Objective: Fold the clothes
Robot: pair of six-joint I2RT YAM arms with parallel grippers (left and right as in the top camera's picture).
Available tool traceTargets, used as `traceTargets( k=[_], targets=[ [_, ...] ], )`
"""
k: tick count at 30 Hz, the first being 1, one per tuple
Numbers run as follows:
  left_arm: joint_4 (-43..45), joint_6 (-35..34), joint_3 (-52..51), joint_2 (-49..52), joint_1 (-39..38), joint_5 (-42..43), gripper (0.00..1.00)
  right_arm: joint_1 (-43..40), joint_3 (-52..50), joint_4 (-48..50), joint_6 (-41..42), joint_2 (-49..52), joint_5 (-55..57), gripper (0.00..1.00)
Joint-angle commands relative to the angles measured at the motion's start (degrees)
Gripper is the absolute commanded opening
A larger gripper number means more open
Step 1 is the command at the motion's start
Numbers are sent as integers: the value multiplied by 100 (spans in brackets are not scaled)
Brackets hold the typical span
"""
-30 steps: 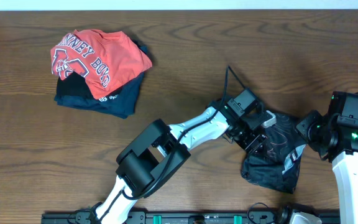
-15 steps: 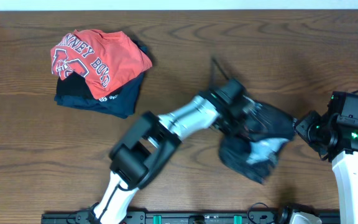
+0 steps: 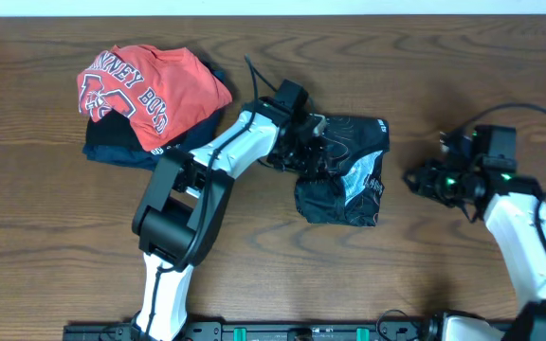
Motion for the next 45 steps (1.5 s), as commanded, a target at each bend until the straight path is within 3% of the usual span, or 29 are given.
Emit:
traceTargets(
  k=[1, 6, 9, 13, 20, 23, 30, 34, 36, 41, 45],
  targets=[
    [-116, -9, -94, 26, -20, -179, 72, 437, -15, 160, -535, 122, -968, 47],
    [-116, 17, -94, -382, -15, -291, 76, 1119, -17, -17, -531, 411, -590, 51],
    [-138, 17, -94, -678, -15, -518, 77, 1399, -17, -20, -151, 688, -352, 41],
    [-293, 17, -94, -1045, -15, -966, 80, 1556, -17, -208, -17, 1062, -396, 35],
    [-479, 146, -94, -1316, -15, -1298, 82, 1633, -17, -487, 382, 1427, -1169, 38],
    [-505, 146, -94, -1318, -15, -1298, 82, 1676, -17, -479, 778, 1460, -1174, 38],
    [-623, 149, -94, -1318, -15, -1303, 82, 1952, -17, -422, 835, 1460, -1423, 41],
    [-632, 146, -94, -1318, -15, -1303, 82, 2124, -17, -269, 1403, 1460, -1027, 41],
    [-651, 146, -94, -1318, -15, -1303, 82, 2179, -17, -254, 1475, 1460, -1016, 35],
    [-693, 149, -94, -1318, -15, -1303, 82, 2186, -17, -280, 1510, 1458, -990, 2],
    [-691, 149, -94, -1318, -15, -1300, 82, 2081, -2, -393, 1499, 1447, -922, 1]
  ],
)
